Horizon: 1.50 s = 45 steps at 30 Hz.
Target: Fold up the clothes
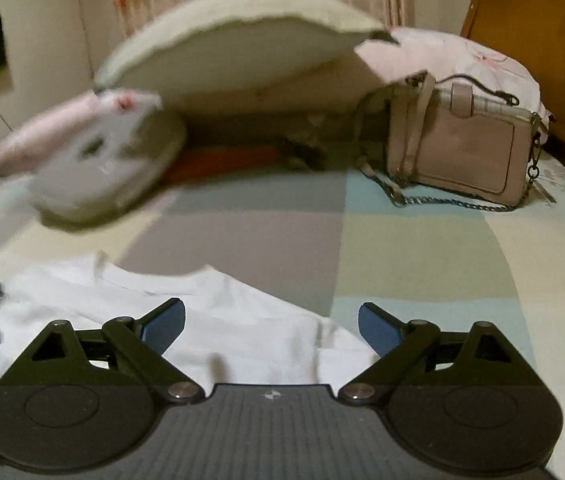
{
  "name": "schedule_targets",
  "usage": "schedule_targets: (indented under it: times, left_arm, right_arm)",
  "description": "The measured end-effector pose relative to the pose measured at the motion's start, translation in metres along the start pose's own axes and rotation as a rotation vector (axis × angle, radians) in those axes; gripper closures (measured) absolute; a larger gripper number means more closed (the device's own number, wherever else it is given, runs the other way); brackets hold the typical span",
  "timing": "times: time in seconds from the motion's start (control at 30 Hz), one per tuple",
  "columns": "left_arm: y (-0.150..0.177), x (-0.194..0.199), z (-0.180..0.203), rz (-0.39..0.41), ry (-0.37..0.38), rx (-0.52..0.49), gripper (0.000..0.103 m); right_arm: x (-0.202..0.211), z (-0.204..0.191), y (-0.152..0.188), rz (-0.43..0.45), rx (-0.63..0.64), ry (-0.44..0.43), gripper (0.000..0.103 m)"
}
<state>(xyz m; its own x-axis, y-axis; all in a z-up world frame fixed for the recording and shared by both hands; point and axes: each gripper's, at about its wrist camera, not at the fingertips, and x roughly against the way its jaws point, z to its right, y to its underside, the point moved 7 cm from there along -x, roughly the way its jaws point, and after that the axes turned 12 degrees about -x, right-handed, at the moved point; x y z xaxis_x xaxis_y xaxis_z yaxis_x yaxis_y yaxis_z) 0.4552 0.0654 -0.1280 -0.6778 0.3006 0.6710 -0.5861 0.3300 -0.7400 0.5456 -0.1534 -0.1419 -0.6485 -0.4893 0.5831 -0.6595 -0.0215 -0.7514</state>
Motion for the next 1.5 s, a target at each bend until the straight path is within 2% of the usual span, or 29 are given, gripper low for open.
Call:
schedule_targets:
  times: [0.1, 0.17, 0.27, 0.37, 0.47, 0.53, 0.6, 0.73, 0.83, 0.9, 1.03, 1.13, 1.2, 1.3, 1.43, 1.5]
  left_arm:
    - [-0.003, 0.003, 0.004, 0.045, 0.045, 0.010, 0.001]
    - [0.001, -0.007, 0.009, 0.023, 0.069, 0.007, 0.001]
    - [0.017, -0.023, 0.005, -0.070, 0.017, 0.013, 0.001]
    - [0.021, -0.017, -0.004, -0.039, 0.012, 0.030, 0.001]
    - [0.008, -0.010, -0.004, 0.020, 0.018, 0.025, 0.001]
    - [0.000, -0.014, -0.005, 0.046, 0.029, 0.010, 0.001]
    - [-0.001, -0.031, -0.015, 0.014, 0.015, 0.040, 0.001]
    - [0.005, -0.047, -0.038, -0.050, -0.078, 0.067, 0.001]
    - [0.004, -0.022, -0.041, -0.061, -0.143, 0.054, 0.001]
    - [0.003, 0.002, -0.025, -0.010, -0.137, -0.014, 0.001]
    - [0.016, 0.037, 0.021, 0.075, -0.048, -0.124, 0.001]
    - [0.044, 0.045, 0.043, 0.054, 0.011, -0.148, 0.001]
    - [0.074, 0.044, 0.038, -0.025, 0.006, -0.098, 0.001]
    - [0.104, 0.057, 0.025, -0.032, -0.006, -0.023, 0.001]
    - [0.093, 0.079, 0.024, -0.012, -0.013, 0.017, 0.001]
    - [0.085, 0.089, 0.026, 0.010, -0.010, 0.035, 0.001]
  right_arm:
    - [0.019, -0.013, 0.015, -0.012, 0.030, -0.074, 0.009]
    - [0.021, -0.022, 0.034, -0.058, 0.075, -0.087, 0.012]
    - [0.019, -0.020, 0.062, -0.119, 0.135, -0.043, 0.013]
    - [0.025, -0.009, 0.076, -0.121, 0.147, 0.008, 0.019]
    - [0.043, -0.018, 0.068, -0.074, 0.133, -0.024, 0.019]
    - [0.043, -0.027, 0.068, -0.072, 0.147, -0.043, 0.019]
    - [0.039, -0.034, 0.072, -0.083, 0.160, -0.047, 0.019]
    - [0.032, -0.021, 0.083, -0.094, 0.162, 0.017, 0.019]
    - [0.044, -0.011, 0.080, -0.091, 0.131, 0.057, 0.019]
    - [0.057, -0.013, 0.076, -0.063, 0.099, 0.050, 0.019]
    - [0.075, -0.042, 0.084, -0.033, 0.088, -0.053, 0.019]
    - [0.071, -0.044, 0.107, -0.086, 0.088, -0.057, 0.019]
    - [0.070, -0.039, 0.123, -0.116, 0.078, -0.042, 0.022]
    - [0.087, -0.019, 0.129, -0.093, 0.002, -0.047, 0.026]
    - [0.104, -0.019, 0.119, -0.101, -0.052, -0.019, 0.027]
    - [0.107, -0.038, 0.110, -0.083, -0.045, -0.061, 0.027]
